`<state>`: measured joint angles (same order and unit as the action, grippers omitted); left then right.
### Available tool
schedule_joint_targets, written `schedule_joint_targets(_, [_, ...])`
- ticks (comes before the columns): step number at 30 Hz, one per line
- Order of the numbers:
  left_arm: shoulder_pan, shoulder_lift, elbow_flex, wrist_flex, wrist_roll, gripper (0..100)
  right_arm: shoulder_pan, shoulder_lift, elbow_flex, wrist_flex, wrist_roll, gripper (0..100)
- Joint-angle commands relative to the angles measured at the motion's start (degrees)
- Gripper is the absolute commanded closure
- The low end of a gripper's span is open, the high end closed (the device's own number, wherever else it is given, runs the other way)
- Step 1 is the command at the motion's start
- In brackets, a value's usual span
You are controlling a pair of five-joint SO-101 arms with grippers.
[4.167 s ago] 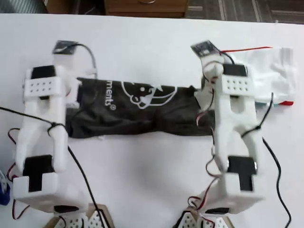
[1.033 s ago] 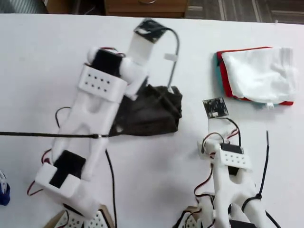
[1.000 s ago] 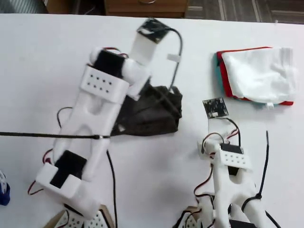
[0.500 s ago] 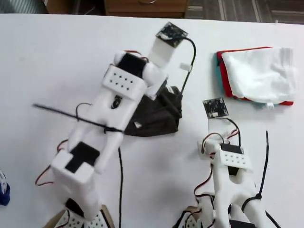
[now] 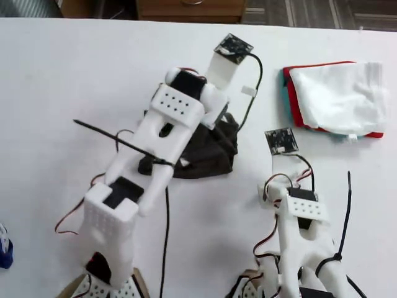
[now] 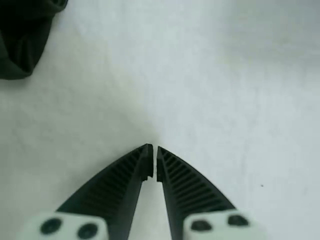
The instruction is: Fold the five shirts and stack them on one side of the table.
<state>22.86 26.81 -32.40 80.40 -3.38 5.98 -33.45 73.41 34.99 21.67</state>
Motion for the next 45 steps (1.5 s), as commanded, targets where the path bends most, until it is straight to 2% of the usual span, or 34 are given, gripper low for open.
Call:
schedule_joint_targets(1, [1.85, 0.0, -2.77, -1.05, 0.44, 97, 0.4, -1.89, -0.26, -0.92, -0.62, 97.5])
schedule_joint_targets(6, [2.55, 1.32, -2.77, -1.23, 0.26, 96, 0.4, -1.89, -0.26, -0.92, -0.62, 97.5])
schedule_joint_targets(11, [2.02, 1.23, -2.77, -0.88, 0.18, 82, 0.4, -1.89, -0.26, -0.92, -0.62, 97.5])
schedule_joint_targets(13, [1.58, 0.88, -2.86, -0.79, 0.18, 80, 0.4, -1.89, -0.18, -0.92, -0.62, 97.5])
schedule_joint_targets(20, [-1.67, -5.63, -2.86, 4.75, 0.09, 83, 0.4, -1.89, -0.18, -0.92, -0.62, 97.5])
schedule_joint_targets(23, [-5.36, -6.95, -2.24, 6.59, 0.0, 99, 0.4, -1.89, -0.18, -0.92, -0.62, 97.5])
schedule_joint_targets(25, [-7.74, -5.71, -1.01, 6.95, 0.0, 96, 0.4, -1.89, -0.18, -0.92, -0.62, 97.5])
schedule_joint_targets(28, [-9.93, -3.16, 2.15, 6.77, -0.09, 97, 0.31, -1.89, -0.18, -0.92, -0.62, 97.5])
schedule_joint_targets(37, [-12.04, 4.92, 7.6, -6.95, 0.09, 97, 0.31, -1.89, -0.18, -0.92, -0.62, 97.5])
schedule_joint_targets(41, [-12.22, 9.76, 7.25, -10.81, 0.09, 97, 0.31, -1.89, -0.18, -0.92, -0.62, 97.5])
schedule_joint_targets(45, [-15.21, 13.19, 7.16, -12.22, 0.35, 97, 0.31, -1.89, -0.18, -0.92, -0.62, 97.5])
